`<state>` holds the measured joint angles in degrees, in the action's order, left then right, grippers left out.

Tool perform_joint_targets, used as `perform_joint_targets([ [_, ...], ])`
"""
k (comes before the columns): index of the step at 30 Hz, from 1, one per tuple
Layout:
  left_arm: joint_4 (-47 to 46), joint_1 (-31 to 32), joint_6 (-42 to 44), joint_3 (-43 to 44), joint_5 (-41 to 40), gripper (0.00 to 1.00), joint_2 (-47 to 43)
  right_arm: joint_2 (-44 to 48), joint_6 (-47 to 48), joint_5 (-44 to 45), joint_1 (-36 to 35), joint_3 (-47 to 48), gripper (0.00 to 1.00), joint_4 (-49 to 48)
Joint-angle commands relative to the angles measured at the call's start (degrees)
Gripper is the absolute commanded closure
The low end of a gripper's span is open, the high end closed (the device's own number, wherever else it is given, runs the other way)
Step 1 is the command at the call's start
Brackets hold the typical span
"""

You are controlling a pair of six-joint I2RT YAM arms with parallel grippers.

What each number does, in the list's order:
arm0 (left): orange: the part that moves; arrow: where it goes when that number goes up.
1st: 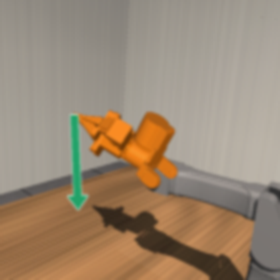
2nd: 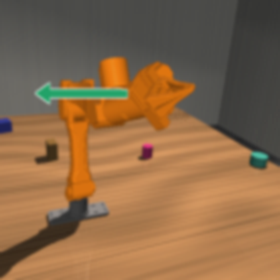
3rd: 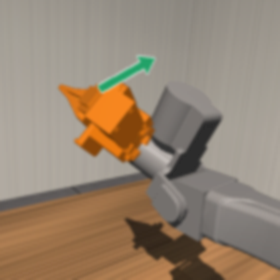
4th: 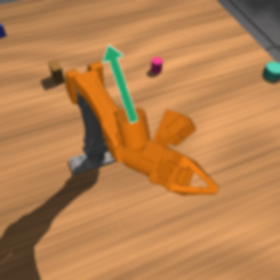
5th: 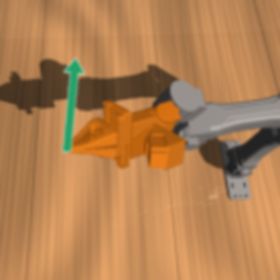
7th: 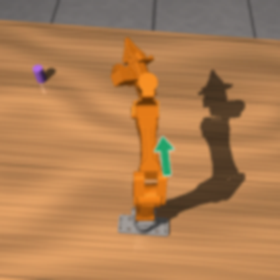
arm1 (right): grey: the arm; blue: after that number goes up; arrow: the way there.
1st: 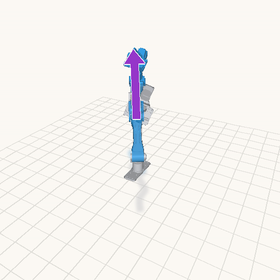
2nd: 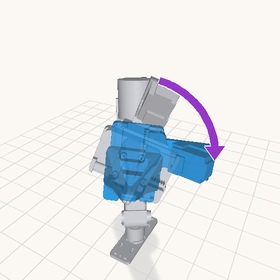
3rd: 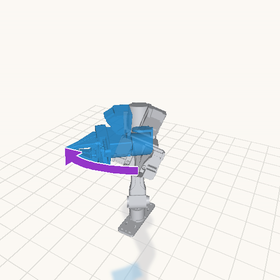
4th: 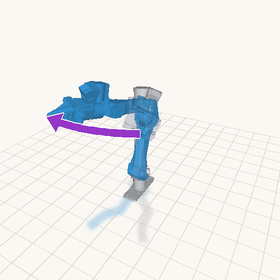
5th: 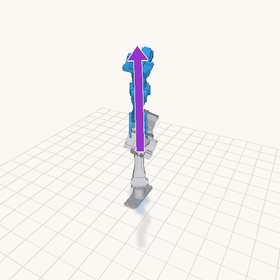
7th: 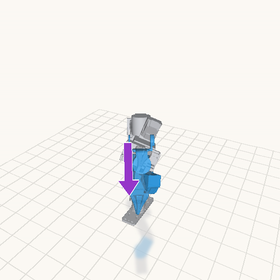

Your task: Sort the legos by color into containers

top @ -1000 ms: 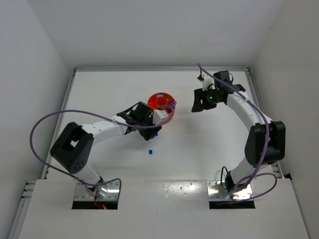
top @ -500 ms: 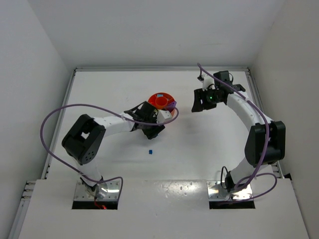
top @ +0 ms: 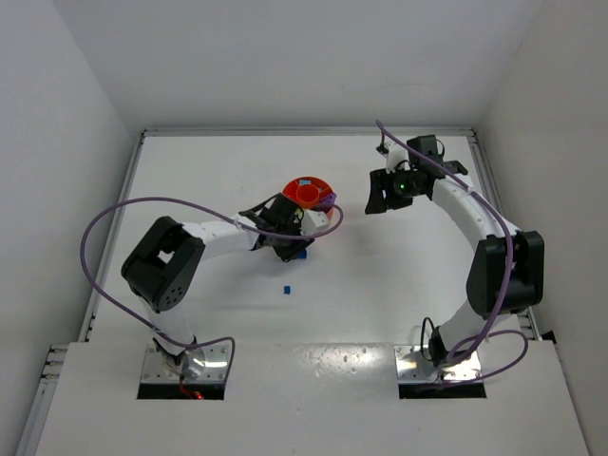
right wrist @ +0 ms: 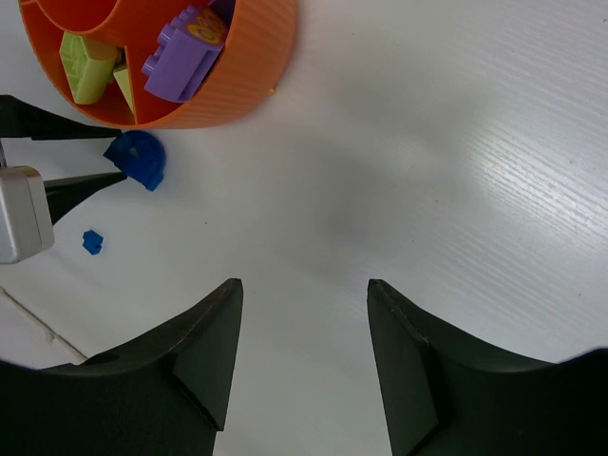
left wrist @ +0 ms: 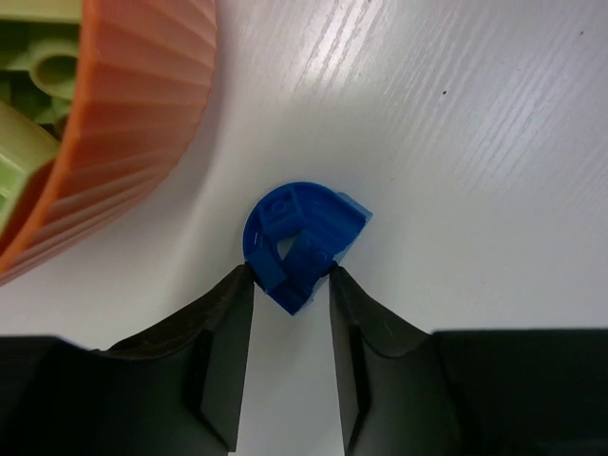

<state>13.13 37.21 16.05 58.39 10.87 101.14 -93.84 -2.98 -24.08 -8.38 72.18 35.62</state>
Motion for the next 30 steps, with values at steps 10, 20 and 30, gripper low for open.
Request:
perform_joint_targets([
  [10, 3.57, 0.67, 1.35, -0.03, 0.29, 0.90, -7.44, 0.59, 0.52, -0.89, 0.21, 0.59, 0.44, -1.51],
  [20, 5.60, 0.67, 2.40, -0.56, -1.11, 0.58, -9.03, 1.12, 0.52, -0.89, 0.21, 0.59, 0.44, -1.51],
  [30, 4.54, 0.67, -0.23, 1.81, 0.63, 0.66, -3.94, 1.12, 0.52, -0.89, 0.21, 0.06, 0.44, -2.04],
])
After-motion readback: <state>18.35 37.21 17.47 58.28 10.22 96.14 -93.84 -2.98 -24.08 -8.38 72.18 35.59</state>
